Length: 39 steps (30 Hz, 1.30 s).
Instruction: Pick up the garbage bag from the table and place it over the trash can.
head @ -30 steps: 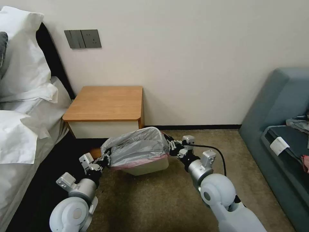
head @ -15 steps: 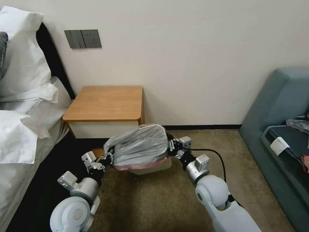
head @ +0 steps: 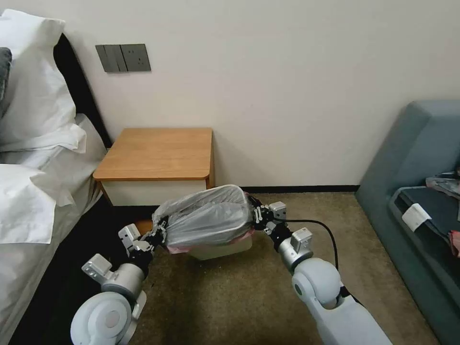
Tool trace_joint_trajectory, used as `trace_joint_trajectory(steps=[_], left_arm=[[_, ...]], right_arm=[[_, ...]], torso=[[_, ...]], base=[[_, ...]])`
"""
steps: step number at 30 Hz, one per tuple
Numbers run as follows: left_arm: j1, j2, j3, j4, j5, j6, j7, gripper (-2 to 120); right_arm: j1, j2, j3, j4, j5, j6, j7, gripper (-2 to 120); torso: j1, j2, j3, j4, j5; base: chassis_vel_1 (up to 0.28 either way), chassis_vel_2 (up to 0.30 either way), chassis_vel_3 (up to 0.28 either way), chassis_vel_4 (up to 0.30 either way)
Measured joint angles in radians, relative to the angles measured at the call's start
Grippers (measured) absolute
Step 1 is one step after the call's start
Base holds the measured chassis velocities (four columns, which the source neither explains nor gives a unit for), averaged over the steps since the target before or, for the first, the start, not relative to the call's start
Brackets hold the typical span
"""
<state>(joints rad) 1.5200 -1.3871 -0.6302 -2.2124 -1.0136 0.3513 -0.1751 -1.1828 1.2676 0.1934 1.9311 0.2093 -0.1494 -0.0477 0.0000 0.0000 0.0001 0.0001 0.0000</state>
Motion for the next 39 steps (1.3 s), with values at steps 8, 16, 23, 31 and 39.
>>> trace_joint_trajectory(steps=[8, 16, 23, 31, 39], left_arm=[[-0.007, -0.006, -0.005, 0.003, -0.025, 0.002, -0.016, 5], [0.017, 0.004, -0.014, -0.046, -0.050, 0.019, -0.017, 5], [0.026, 0.005, -0.014, -0.057, -0.055, 0.019, -0.016, 5], [0.007, -0.008, -0.009, -0.046, -0.057, 0.017, -0.031, 5], [0.038, -0.004, -0.021, -0.092, -0.060, 0.022, -0.026, 5]], right_arm=[[-0.049, -0.006, 0.003, 0.026, -0.038, 0.013, -0.003, 0], [-0.011, 0.001, 0.006, -0.024, -0.077, 0.046, -0.002, 0], [-0.015, 0.000, 0.011, -0.036, -0.097, 0.064, -0.005, 0], [-0.061, 0.001, 0.013, -0.010, -0.116, 0.075, -0.006, 0], [-0.022, -0.002, 0.011, -0.053, -0.118, 0.084, -0.008, 0]], torso=[[0.000, 0.000, 0.000, -0.0003, 0.0000], [0.000, 0.000, 0.000, -0.0001, 0.0000], [0.000, 0.000, 0.000, -0.0001, 0.0000], [0.000, 0.000, 0.000, -0.0003, 0.0000], [0.000, 0.000, 0.000, 0.0000, 0.0001]], base=[[0.000, 0.000, 0.000, 0.000], [0.000, 0.000, 0.000, 0.000], [0.000, 0.000, 0.000, 0.000], [0.000, 0.000, 0.000, 0.000], [0.000, 0.000, 0.000, 0.000]])
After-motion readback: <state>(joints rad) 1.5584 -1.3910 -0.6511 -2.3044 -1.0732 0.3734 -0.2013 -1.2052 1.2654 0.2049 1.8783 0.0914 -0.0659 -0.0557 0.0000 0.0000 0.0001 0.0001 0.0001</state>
